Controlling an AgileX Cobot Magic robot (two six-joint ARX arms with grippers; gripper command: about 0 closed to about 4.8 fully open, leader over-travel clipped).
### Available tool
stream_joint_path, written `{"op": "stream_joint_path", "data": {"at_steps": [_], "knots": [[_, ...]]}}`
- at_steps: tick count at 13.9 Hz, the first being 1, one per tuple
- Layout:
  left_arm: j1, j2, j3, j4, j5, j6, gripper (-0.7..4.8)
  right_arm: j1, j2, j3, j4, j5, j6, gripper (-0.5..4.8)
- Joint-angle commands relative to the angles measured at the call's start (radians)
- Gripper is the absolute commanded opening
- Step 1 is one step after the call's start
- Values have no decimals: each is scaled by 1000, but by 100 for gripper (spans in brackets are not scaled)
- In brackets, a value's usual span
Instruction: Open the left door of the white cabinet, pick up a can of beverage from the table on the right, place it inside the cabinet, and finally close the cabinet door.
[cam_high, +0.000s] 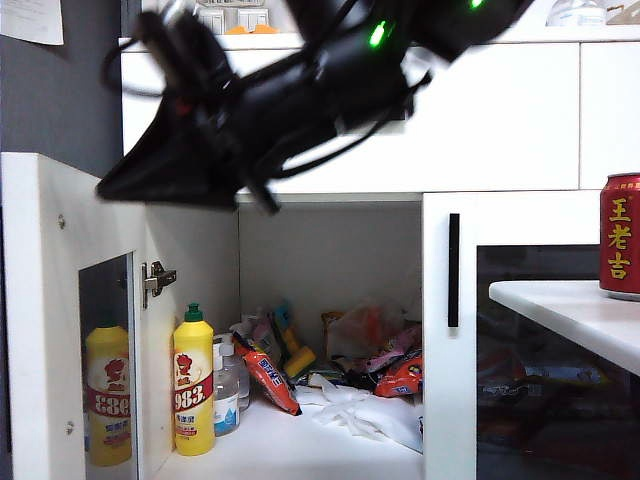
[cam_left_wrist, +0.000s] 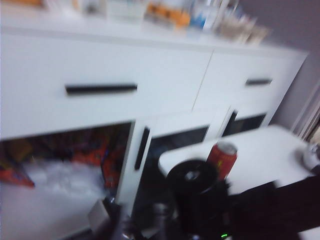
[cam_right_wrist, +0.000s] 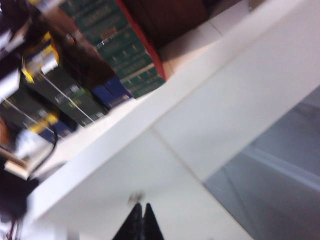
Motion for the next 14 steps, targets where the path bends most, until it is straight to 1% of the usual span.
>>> {"op": "stream_joint_path", "data": {"at_steps": [1,3,4,5,6,7,8,9,10,12,13,14], "knots": [[-1,-113,5,-47,-38,6,86,35,23,5,103,1,44,-5],[-1,-164,5,-148,-38,5,86,86,27,5,151,28,45,-5],[-1,-168,5,-192,-29,-26,91,114,27,5,171,46,50,-5],[-1,-167,5,-206,-27,-50,105,128,27,5,192,48,72,-5],[-1,-167,5,-205,-27,-50,130,146,27,5,203,59,74,-5],[-1,-167,5,-204,-26,-50,130,154,27,5,203,71,73,-5],[-1,-167,5,-203,-15,-50,130,109,-15,4,183,71,57,-5],[-1,-167,5,-203,-15,-50,130,70,-62,4,156,93,40,-5],[-1,-167,5,-200,-15,-50,130,28,-124,4,111,147,11,-5],[-1,-165,4,-175,-14,-50,130,-74,-322,4,-19,298,-102,-5],[-1,-157,4,-160,-15,-50,130,-133,-452,4,-101,399,-166,-5],[-1,-143,4,-151,-15,-47,130,-180,-561,4,-163,478,-206,-5]]}}
